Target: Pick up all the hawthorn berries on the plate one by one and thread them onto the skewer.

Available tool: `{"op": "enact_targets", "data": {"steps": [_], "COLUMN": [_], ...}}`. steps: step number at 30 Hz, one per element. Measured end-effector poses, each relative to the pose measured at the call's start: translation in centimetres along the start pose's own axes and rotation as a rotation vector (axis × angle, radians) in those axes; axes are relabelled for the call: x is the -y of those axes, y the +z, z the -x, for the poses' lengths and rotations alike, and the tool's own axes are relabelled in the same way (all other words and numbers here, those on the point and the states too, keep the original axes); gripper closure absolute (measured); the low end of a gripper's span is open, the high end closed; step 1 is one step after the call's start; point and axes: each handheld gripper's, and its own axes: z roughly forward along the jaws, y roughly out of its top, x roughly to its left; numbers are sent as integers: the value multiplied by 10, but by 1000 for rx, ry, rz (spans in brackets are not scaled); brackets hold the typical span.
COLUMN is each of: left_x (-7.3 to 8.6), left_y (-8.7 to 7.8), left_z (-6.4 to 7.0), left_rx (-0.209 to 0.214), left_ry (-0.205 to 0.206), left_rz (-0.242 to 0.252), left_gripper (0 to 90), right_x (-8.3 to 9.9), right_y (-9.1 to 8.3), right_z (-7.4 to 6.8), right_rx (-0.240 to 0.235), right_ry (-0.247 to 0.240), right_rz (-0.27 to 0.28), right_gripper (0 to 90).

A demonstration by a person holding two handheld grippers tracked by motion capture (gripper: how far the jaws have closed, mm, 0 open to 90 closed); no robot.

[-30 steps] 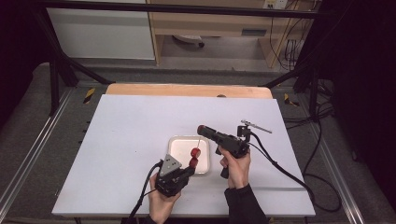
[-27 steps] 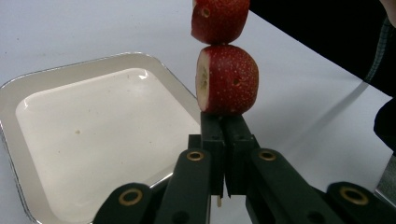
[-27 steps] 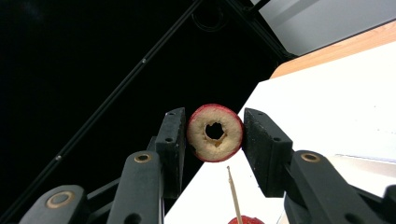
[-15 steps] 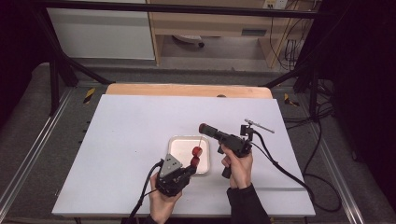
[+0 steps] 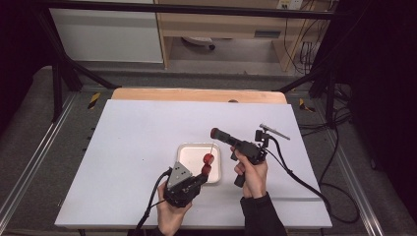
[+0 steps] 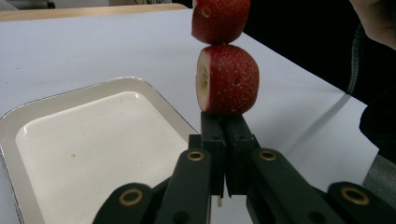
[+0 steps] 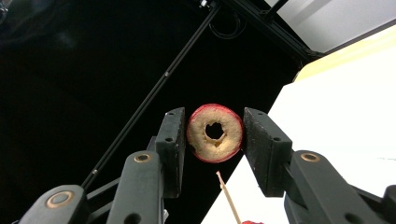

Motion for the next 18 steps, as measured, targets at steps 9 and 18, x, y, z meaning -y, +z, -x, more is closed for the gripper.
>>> {"op": "enact_targets", "data": {"steps": [9, 18], "left_x": [-3, -6], "left_y": [2, 3], "left_z": [2, 4], "left_rx": [-2, -4], "left_ry": [-5, -10], "left_rz": [-2, 4], "left_gripper": [885, 885], "right_x": [-1, -1], "right_y": [1, 0], "right_z": [1, 0], "right_rx": [-25, -21], "right_ry": [38, 16], "right_rz": [0, 3], "right_gripper": [608, 608]}}
